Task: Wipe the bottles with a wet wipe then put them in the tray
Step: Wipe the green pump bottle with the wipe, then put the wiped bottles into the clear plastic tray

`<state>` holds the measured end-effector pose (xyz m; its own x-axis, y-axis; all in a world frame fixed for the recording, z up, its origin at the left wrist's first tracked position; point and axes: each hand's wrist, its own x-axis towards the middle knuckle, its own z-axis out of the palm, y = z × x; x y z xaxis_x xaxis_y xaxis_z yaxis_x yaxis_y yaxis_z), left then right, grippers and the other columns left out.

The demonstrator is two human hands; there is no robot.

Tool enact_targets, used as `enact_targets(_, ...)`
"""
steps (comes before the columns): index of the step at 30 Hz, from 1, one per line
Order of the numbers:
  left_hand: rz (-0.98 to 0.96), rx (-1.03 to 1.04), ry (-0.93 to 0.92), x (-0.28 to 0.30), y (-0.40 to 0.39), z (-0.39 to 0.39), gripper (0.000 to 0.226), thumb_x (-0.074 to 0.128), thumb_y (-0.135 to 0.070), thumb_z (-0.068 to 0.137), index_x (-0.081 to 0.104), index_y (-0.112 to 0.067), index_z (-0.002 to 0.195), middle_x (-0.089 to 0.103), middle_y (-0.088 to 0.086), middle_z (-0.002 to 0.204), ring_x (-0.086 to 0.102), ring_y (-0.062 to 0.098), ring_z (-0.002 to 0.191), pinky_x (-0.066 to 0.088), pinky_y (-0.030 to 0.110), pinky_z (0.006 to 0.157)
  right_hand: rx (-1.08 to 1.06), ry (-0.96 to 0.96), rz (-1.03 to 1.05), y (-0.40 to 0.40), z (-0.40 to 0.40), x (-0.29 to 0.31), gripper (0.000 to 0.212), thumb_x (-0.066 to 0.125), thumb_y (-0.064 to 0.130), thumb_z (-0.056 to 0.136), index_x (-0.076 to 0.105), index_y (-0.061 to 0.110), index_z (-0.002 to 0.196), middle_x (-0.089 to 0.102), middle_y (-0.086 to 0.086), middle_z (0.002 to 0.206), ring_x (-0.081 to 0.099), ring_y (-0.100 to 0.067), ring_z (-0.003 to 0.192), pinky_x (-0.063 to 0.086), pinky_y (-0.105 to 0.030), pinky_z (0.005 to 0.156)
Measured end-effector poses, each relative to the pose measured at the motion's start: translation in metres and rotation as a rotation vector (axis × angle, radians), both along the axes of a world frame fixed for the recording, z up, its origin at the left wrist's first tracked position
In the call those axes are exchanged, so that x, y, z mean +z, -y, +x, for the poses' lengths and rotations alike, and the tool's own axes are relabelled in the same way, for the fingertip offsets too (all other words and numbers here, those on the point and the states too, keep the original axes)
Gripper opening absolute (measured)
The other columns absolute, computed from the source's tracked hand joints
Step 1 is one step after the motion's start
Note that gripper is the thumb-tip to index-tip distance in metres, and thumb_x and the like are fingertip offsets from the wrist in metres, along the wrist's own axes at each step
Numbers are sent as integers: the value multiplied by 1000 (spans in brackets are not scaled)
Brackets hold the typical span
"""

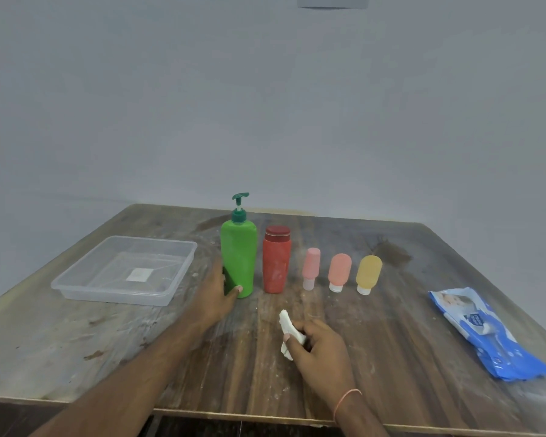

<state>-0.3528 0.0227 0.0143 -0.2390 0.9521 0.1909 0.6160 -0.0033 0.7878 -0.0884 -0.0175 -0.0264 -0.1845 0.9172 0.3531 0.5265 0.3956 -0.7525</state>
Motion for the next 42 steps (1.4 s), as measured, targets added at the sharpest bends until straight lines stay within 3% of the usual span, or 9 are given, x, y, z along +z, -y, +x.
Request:
enact_targets(3,-60,124,-132,-6,12,13,104,67,-41,102,-8,-9,167,6,16,177,28,41,157,33,54,123,2,-12,-2,3,1,4,5,72,35,89,76,39,89,66,12,84,65,-10,83,52,-27,74)
enact_targets(7,21,95,-234,-21,41,34,107,52,-54,104,-23,-8,163,-31,9,171,-13,31,163,13,57,131,-78,-100,31,10,4,11,6,72,29,91,74,30,86,60,8,81,61,-11,78,45,-20,68)
enact_targets(12,-35,-64,-579,-46,79,55,85,19,-75,98,-17,-36,166,-32,-7,172,-26,28,161,-1,62,128,-156,-202,59,28,29,20,25,71,11,96,76,35,101,63,16,94,63,-3,85,43,-10,70)
enact_targets(17,-84,-117,-706,-51,95,59,82,2,-78,95,0,-41,168,-27,-12,173,-22,23,162,-4,60,129,-302,175,131,33,120,25,28,74,17,94,74,30,119,64,19,110,59,0,95,49,-23,83)
enact_targets(23,-155,-132,-731,-46,96,61,81,4,-75,98,0,-37,169,-19,-9,176,-17,23,163,-1,59,130,-625,599,194,24,233,24,29,76,-1,82,81,11,108,72,-7,103,62,-39,94,58,-49,79)
enact_targets(30,-199,-152,-741,-38,103,66,100,-13,-76,80,7,-35,169,-1,-11,178,-3,16,165,5,57,131,-728,861,137,38,241,18,34,76,15,77,80,22,111,72,0,117,63,-35,102,52,-48,81)
enact_targets(35,-167,-159,-726,-38,104,65,92,-6,-75,88,6,-34,169,-12,-8,177,-11,23,164,3,58,131,-402,657,208,67,150,48,58,50,37,84,66,28,139,63,7,139,59,-19,128,50,-50,106)
enact_targets(38,-142,-186,-741,-37,111,65,80,6,-71,97,2,-36,169,-13,-10,177,-8,22,165,6,57,130,-154,549,84,71,91,45,62,40,39,97,42,36,160,38,18,164,30,-8,154,22,-56,130)
enact_targets(42,-178,-212,-770,-36,117,69,70,15,-67,104,7,-40,169,0,-14,178,3,16,165,8,56,130,12,630,-64,60,37,29,62,31,48,110,14,39,169,11,22,176,1,-8,165,0,-63,131)
